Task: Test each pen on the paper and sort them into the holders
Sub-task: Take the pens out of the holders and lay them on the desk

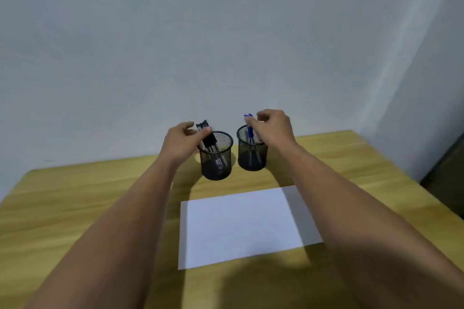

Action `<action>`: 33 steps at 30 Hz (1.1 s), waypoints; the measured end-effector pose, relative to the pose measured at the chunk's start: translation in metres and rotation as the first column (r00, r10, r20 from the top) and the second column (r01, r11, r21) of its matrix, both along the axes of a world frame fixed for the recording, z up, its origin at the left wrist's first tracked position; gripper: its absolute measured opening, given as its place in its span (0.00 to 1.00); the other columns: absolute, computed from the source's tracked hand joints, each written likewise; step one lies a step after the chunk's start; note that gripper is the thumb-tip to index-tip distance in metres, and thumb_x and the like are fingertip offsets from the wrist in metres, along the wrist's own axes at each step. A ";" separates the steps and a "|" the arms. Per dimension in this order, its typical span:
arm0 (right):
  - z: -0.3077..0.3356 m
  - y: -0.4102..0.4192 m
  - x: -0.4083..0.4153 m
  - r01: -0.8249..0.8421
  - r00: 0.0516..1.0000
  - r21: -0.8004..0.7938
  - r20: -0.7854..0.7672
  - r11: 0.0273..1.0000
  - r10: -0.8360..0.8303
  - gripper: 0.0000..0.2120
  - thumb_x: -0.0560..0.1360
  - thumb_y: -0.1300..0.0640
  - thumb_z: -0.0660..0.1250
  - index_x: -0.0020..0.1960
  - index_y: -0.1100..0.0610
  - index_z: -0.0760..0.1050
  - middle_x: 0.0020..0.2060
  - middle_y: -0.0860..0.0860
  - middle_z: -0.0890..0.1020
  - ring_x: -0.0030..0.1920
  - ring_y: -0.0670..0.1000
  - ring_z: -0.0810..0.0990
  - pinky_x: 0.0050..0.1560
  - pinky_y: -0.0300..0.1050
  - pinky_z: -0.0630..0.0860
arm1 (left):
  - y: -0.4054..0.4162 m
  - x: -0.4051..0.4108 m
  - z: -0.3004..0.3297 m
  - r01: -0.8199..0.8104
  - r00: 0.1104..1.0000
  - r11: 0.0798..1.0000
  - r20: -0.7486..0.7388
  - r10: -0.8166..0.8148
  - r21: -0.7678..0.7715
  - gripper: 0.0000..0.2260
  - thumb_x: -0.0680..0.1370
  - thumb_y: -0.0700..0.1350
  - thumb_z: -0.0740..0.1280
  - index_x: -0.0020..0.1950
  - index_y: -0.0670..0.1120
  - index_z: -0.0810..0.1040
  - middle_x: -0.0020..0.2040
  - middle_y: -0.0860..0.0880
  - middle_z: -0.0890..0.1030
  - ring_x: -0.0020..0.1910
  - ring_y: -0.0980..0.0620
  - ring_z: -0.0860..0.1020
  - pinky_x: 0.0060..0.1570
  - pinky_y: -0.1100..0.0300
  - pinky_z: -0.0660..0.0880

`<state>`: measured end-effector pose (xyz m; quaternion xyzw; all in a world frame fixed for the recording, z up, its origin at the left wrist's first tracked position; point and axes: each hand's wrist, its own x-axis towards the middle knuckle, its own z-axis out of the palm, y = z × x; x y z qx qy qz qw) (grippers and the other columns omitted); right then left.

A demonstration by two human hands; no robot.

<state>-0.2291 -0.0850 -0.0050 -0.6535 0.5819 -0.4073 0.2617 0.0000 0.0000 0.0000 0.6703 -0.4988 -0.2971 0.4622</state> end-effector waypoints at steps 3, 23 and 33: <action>-0.002 -0.014 0.005 -0.013 1.000 0.017 0.018 1.000 0.013 0.20 0.74 0.39 0.77 0.45 0.57 0.84 0.43 0.50 0.86 0.46 0.52 0.83 0.49 0.47 0.77 | -0.015 0.001 -0.005 0.074 0.987 0.997 -0.147 -0.072 0.008 0.21 0.74 0.56 0.76 0.61 0.45 0.82 0.52 0.48 0.86 0.46 0.54 0.83 0.55 0.50 0.81; 0.001 -0.026 0.011 -0.088 0.996 0.111 0.009 0.990 0.087 0.30 0.79 0.37 0.66 0.51 0.66 0.83 0.46 0.58 0.88 0.51 0.60 0.86 0.63 0.59 0.79 | -0.036 -0.012 -0.017 0.146 0.954 0.987 -0.253 -0.159 -0.070 0.15 0.84 0.55 0.60 0.52 0.46 0.80 0.55 0.51 0.86 0.58 0.47 0.82 0.63 0.50 0.76; 0.095 0.021 0.017 -0.014 0.980 -0.208 0.190 0.978 0.055 0.25 0.84 0.44 0.66 0.49 0.67 0.84 0.44 0.58 0.88 0.40 0.52 0.83 0.53 0.55 0.81 | -0.003 -0.021 0.073 -0.045 0.967 0.927 -0.249 -0.053 -0.371 0.13 0.86 0.51 0.55 0.54 0.42 0.73 0.44 0.43 0.85 0.41 0.50 0.84 0.46 0.59 0.78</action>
